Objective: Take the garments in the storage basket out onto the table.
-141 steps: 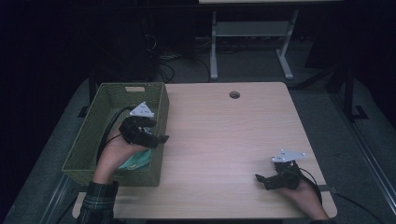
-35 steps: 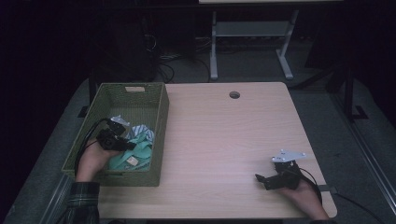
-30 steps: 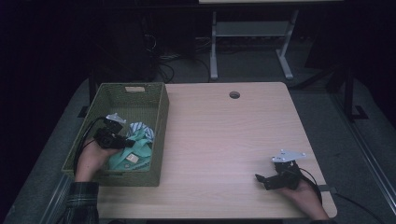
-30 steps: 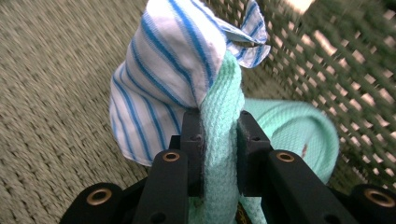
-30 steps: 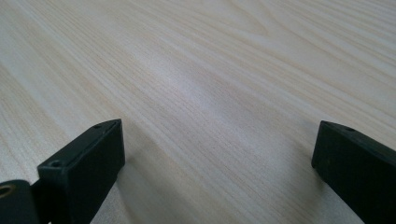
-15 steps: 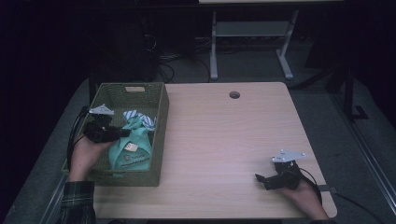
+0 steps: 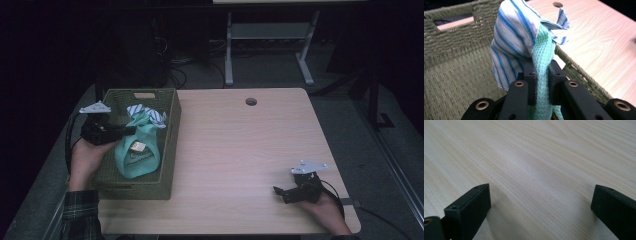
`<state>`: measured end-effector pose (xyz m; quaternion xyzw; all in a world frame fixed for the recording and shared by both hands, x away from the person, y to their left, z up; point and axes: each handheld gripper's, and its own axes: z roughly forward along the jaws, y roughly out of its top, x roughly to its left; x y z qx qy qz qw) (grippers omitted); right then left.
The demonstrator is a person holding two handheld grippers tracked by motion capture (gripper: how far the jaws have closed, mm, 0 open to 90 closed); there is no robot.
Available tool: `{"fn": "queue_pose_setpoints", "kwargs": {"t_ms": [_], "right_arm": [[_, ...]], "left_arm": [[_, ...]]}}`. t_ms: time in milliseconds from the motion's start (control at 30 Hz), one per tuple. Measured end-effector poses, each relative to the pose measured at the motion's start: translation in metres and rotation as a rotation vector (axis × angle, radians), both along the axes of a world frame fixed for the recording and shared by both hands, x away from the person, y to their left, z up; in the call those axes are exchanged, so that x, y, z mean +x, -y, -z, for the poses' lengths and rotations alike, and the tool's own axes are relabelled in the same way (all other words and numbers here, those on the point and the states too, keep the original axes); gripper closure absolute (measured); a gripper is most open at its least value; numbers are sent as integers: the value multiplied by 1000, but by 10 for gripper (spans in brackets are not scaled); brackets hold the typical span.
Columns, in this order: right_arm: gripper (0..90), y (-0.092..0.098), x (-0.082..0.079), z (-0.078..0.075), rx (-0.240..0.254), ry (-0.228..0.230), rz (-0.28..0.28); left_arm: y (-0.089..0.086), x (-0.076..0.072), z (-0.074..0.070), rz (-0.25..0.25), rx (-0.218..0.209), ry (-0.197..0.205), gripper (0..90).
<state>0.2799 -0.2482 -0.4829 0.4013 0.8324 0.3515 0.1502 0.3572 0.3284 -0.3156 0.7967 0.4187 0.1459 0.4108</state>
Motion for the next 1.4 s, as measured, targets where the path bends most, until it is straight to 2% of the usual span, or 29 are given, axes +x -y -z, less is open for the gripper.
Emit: {"fn": "queue_pose_setpoints", "kwargs": {"t_ms": [133, 200, 300, 367, 533, 600, 833, 967, 1200, 1400], "right_arm": [[23, 0, 0, 0, 4, -1, 3], [23, 0, 0, 0, 4, -1, 4], [23, 0, 0, 0, 4, -1, 4], [23, 0, 0, 0, 4, -1, 4], [23, 0, 0, 0, 4, -1, 4], [23, 0, 0, 0, 4, -1, 5], [23, 0, 0, 0, 5, -3, 7], [23, 0, 0, 0, 4, -2, 6], [23, 0, 0, 0, 4, -3, 7], [23, 0, 0, 0, 4, -2, 6]], "left_arm": [[-2, 1, -7, 0, -26, 27, 799], [-2, 1, -13, -2, -54, 44, 801], [-2, 1, -18, 6, -62, 51, 803], [-1, 0, -26, 14, -68, 65, 803], [1, 0, -37, 34, -89, 77, 803], [2, 0, -44, 50, -117, 83, 804], [2, -2, -57, 64, -130, 106, 804], [2, -4, -67, 89, -169, 117, 803], [12, -5, -79, 123, -178, 141, 803], [31, -4, -87, 158, -173, 155, 803]]}}
